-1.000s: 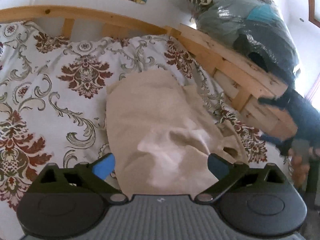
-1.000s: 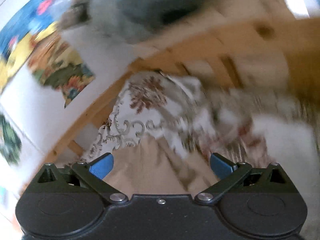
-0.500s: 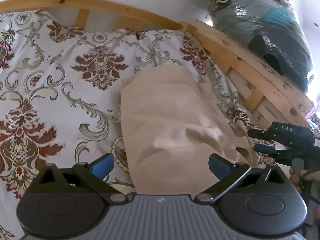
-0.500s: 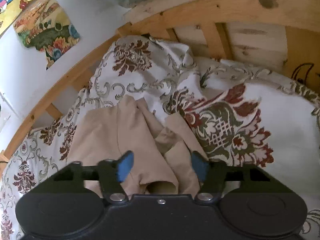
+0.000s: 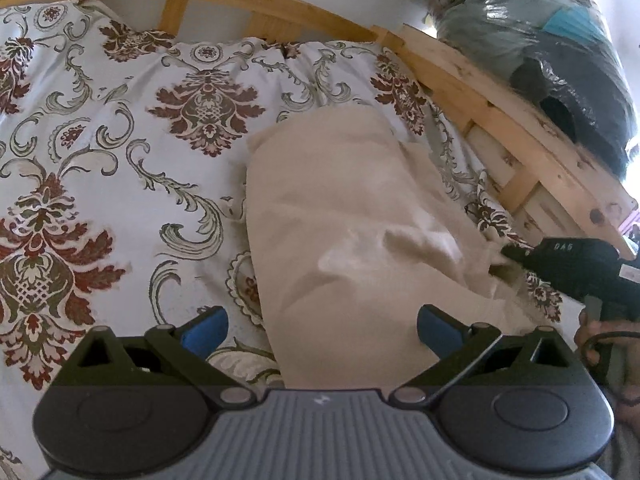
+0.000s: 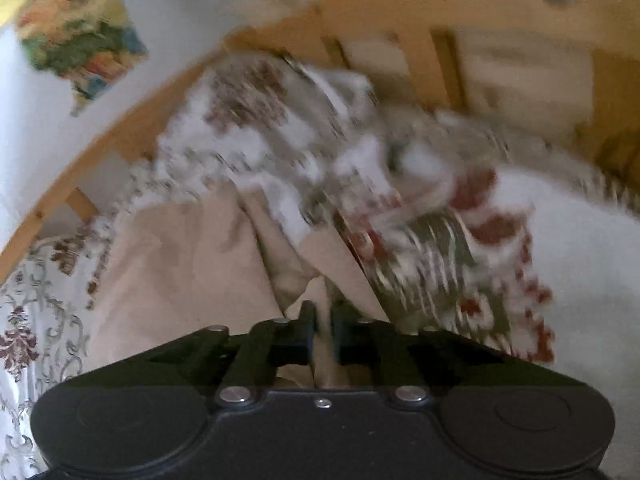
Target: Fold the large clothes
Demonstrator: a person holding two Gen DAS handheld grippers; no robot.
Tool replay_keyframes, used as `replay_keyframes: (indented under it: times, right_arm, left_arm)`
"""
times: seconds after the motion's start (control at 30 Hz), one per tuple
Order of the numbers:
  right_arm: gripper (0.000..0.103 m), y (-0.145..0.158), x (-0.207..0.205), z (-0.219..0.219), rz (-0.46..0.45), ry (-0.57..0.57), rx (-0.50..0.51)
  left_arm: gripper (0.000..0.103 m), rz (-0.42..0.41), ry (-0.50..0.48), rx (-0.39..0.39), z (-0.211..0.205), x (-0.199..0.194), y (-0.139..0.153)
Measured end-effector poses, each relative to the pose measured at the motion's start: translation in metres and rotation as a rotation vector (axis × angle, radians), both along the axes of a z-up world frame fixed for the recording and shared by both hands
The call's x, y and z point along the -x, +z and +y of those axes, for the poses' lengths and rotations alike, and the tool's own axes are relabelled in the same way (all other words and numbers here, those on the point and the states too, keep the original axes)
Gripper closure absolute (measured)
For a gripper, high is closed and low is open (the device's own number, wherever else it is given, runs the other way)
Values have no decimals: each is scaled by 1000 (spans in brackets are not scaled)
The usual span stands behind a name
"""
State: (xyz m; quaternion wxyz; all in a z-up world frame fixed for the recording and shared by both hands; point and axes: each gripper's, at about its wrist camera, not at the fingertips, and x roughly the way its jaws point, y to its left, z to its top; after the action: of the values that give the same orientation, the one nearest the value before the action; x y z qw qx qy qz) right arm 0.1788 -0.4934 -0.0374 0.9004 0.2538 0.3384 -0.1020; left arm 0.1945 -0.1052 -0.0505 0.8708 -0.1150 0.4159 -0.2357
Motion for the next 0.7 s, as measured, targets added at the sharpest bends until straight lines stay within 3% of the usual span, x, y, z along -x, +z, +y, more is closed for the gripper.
replay_keyframes:
  times: [0.1, 0.2, 0.33, 0.43, 0.5, 0.63, 0.7]
  right_arm:
    - [99, 11, 1, 10, -86, 34, 133]
    - [99, 7, -9, 16, -61, 67, 233]
    - [96, -1, -13, 11, -2, 61, 208]
    - [73, 5, -6, 8, -24, 26, 203]
    - [58, 5, -3, 2, -35, 3, 146]
    - [47, -3, -5, -8, -6, -9, 8]
    - [35, -6, -6, -9, 4, 10, -39]
  left_arm:
    - [1, 8, 4, 21, 2, -2, -2]
    - [1, 34, 6, 34, 2, -5, -7]
    - [1, 34, 11, 29, 0, -5, -11]
    - [1, 38, 12, 27, 0, -5, -11]
    - [1, 36, 14, 25, 0, -5, -11]
    - [1, 36, 14, 23, 0, -5, -11]
    - [1, 35, 13, 23, 0, -5, -11]
